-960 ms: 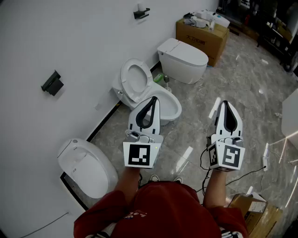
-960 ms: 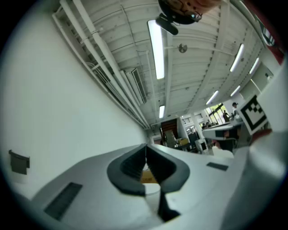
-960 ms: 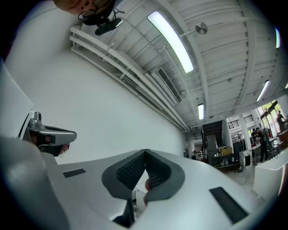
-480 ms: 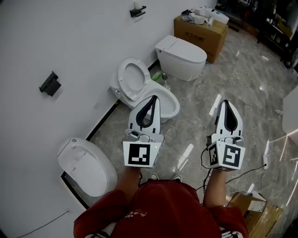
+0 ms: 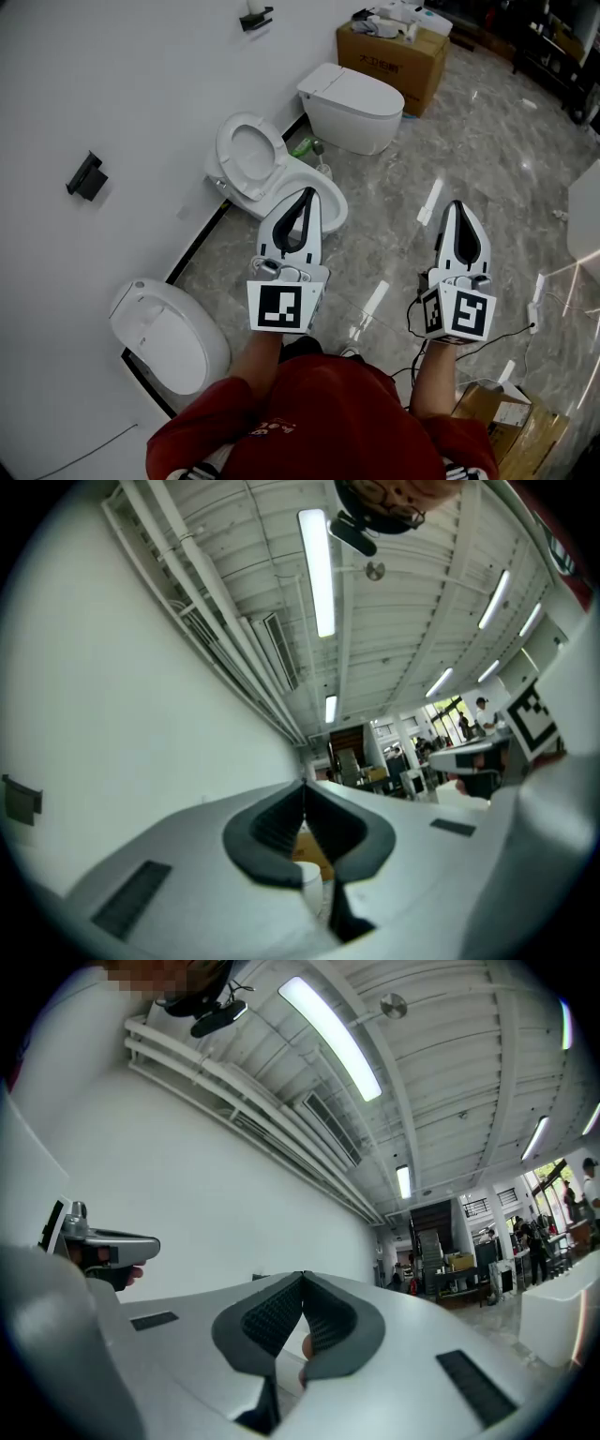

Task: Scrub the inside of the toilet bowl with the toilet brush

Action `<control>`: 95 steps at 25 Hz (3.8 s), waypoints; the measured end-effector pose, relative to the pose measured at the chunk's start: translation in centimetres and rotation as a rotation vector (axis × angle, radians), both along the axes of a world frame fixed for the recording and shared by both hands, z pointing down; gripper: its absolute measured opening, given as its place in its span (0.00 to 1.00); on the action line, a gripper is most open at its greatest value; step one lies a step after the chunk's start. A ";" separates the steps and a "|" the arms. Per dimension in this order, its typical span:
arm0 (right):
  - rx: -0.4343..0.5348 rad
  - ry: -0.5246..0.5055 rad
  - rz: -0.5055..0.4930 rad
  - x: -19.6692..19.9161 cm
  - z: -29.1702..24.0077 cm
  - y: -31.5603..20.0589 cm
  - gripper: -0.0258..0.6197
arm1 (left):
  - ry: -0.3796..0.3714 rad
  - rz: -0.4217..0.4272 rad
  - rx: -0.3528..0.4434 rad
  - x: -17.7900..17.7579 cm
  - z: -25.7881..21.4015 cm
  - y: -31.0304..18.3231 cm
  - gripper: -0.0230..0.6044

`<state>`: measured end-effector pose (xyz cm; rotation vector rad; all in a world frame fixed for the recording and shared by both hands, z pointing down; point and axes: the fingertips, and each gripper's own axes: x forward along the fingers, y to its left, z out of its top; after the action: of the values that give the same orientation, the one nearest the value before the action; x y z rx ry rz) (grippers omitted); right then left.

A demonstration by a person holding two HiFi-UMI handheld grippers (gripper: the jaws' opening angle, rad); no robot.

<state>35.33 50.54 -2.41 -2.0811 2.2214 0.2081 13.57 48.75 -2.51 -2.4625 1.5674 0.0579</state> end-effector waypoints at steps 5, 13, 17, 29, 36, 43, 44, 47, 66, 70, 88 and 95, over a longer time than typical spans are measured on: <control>-0.019 -0.006 -0.010 1.2 1.7 -1.9 0.04 | 0.004 0.006 -0.011 1.7 1.0 -2.0 0.03; -0.052 0.021 -0.016 0.7 3.6 -11.6 0.04 | 0.047 -0.002 -0.022 1.5 2.7 -12.5 0.03; -0.070 0.046 -0.023 -0.3 3.8 -19.5 0.04 | 0.057 -0.006 -0.024 0.8 2.9 -20.3 0.03; -0.052 0.053 -0.178 -10.1 2.4 -40.6 0.04 | 0.016 -0.136 0.007 -7.6 1.9 -37.8 0.03; -0.069 0.044 -0.357 -17.0 4.1 -51.0 0.04 | 0.016 -0.312 -0.026 -13.6 3.7 -43.8 0.03; -0.128 0.044 -0.519 -21.7 7.9 -64.5 0.04 | 0.042 -0.494 -0.061 -17.6 7.0 -52.9 0.03; -0.155 0.030 -0.548 -22.1 9.1 -66.6 0.04 | 0.016 -0.512 -0.063 -17.5 7.7 -54.6 0.03; -0.256 0.029 -0.635 -22.9 13.4 -72.9 0.04 | -0.034 -0.572 -0.044 -16.7 9.6 -60.0 0.03; -1.033 0.250 -0.781 -28.5 63.5 -82.8 0.08 | 0.095 -0.746 -0.393 -19.8 46.5 -73.4 0.03; -1.177 0.281 -0.794 -28.9 71.9 -81.9 0.26 | 0.122 -0.767 -0.479 -19.3 52.7 -72.6 0.03; -1.664 0.466 -0.522 -29.6 88.5 -82.7 0.44 | 0.211 -0.840 -0.623 -20.2 58.7 -71.4 0.03; -1.779 0.543 -0.413 -27.6 91.2 -81.8 0.30 | 0.215 -0.855 -0.625 -20.9 59.1 -71.5 0.03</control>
<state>7.72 -31.29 88.77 -1.7069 3.6183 -2.1771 -7.28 -22.76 56.63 -1.9282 2.9539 -0.3665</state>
